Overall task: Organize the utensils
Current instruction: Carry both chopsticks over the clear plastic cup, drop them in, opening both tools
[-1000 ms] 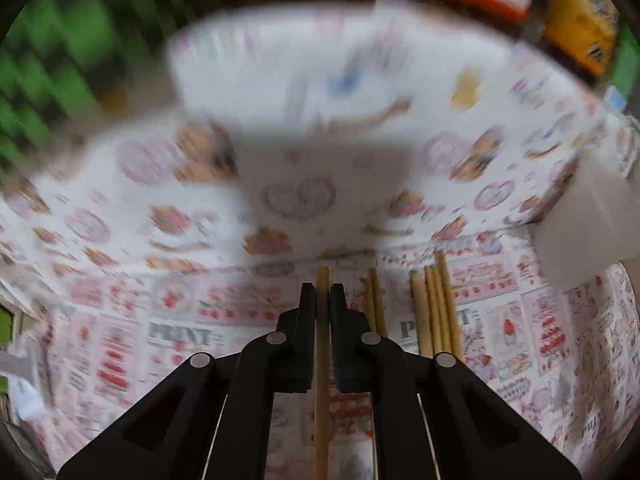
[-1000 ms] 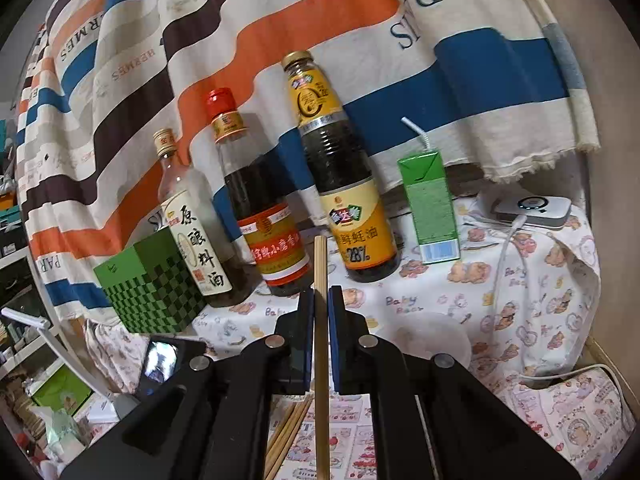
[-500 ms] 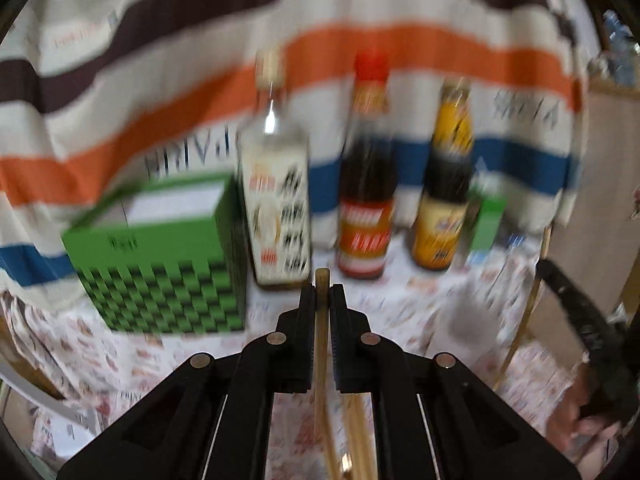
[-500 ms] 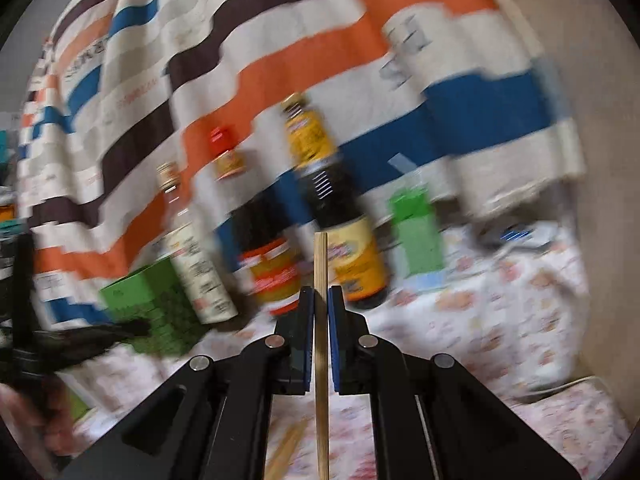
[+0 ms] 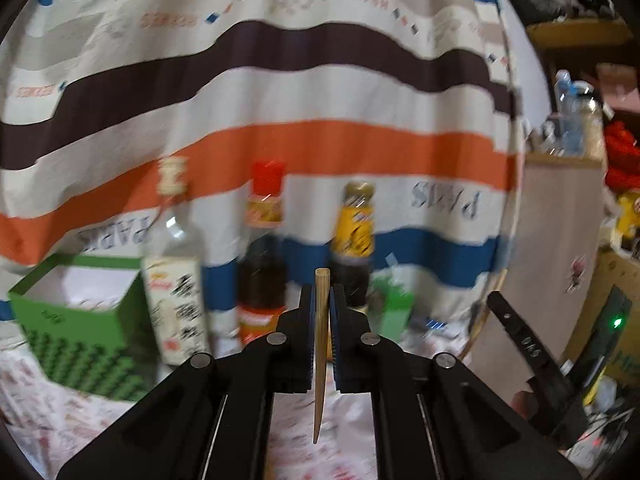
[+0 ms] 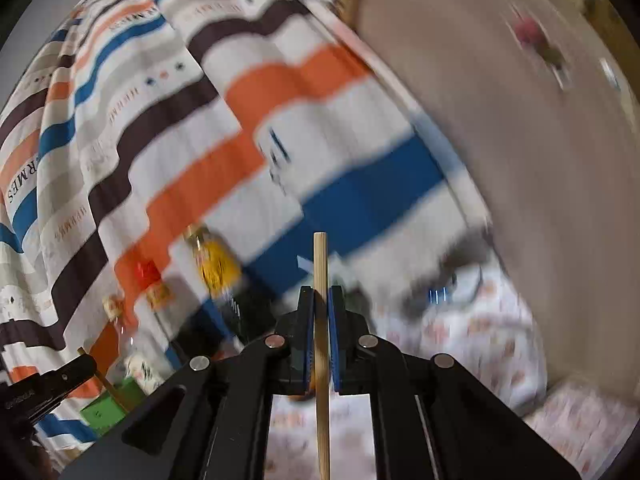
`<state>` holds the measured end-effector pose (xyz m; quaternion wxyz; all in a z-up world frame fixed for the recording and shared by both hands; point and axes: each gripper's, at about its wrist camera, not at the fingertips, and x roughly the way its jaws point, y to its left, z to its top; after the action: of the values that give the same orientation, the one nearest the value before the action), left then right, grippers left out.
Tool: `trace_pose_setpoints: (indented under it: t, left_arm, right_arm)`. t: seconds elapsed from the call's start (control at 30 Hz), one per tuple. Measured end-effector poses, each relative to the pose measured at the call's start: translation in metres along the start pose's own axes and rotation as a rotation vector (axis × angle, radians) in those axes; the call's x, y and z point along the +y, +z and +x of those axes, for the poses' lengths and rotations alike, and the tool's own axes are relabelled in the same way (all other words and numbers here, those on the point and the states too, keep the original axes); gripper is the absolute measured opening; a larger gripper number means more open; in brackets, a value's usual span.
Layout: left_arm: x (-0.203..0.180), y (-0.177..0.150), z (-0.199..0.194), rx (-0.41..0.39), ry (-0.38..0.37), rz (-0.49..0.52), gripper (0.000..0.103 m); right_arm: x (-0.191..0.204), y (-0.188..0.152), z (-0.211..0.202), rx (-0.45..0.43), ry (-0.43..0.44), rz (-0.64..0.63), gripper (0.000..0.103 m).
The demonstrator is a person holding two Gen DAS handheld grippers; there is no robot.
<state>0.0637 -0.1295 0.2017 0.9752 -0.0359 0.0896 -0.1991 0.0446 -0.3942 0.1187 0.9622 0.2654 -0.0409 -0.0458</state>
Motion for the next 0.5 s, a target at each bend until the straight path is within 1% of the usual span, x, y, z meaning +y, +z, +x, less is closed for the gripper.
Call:
trace_pose_setpoints:
  t: [0.1, 0.13, 0.2, 0.23, 0.27, 0.33, 0.43, 0.5]
  left_arm:
    - [-0.010, 0.011, 0.009, -0.019, -0.047, -0.022, 0.006]
    - [-0.013, 0.012, 0.013, -0.024, -0.063, -0.032, 0.006]
    - [-0.019, 0.011, 0.023, -0.027, -0.076, -0.038, 0.006]
    - [-0.021, 0.009, 0.029, -0.024, -0.078, -0.040, 0.006]
    - [-0.022, 0.005, 0.035, -0.012, -0.086, -0.048, 0.006]
    - [-0.021, -0.007, 0.050, 0.016, -0.097, -0.068, 0.006]
    - [-0.021, -0.028, 0.071, 0.044, -0.080, -0.055, 0.006]
    - [-0.020, -0.045, 0.085, 0.073, -0.081, -0.046, 0.006]
  right_arm:
    - [0.005, 0.007, 0.003, -0.075, -0.025, -0.050, 0.008]
    - [0.005, 0.005, 0.007, -0.105, -0.055, -0.069, 0.008]
    - [0.008, 0.000, 0.016, -0.135, -0.122, -0.117, 0.008]
    - [0.008, -0.003, 0.022, -0.127, -0.127, -0.122, 0.008]
    - [0.004, -0.007, 0.030, -0.094, -0.113, -0.109, 0.008]
    - [-0.003, -0.015, 0.038, -0.062, -0.110, -0.083, 0.008]
    - [-0.009, -0.030, 0.048, -0.008, -0.127, -0.091, 0.008]
    - [-0.022, -0.038, 0.062, 0.102, -0.106, -0.029, 0.008]
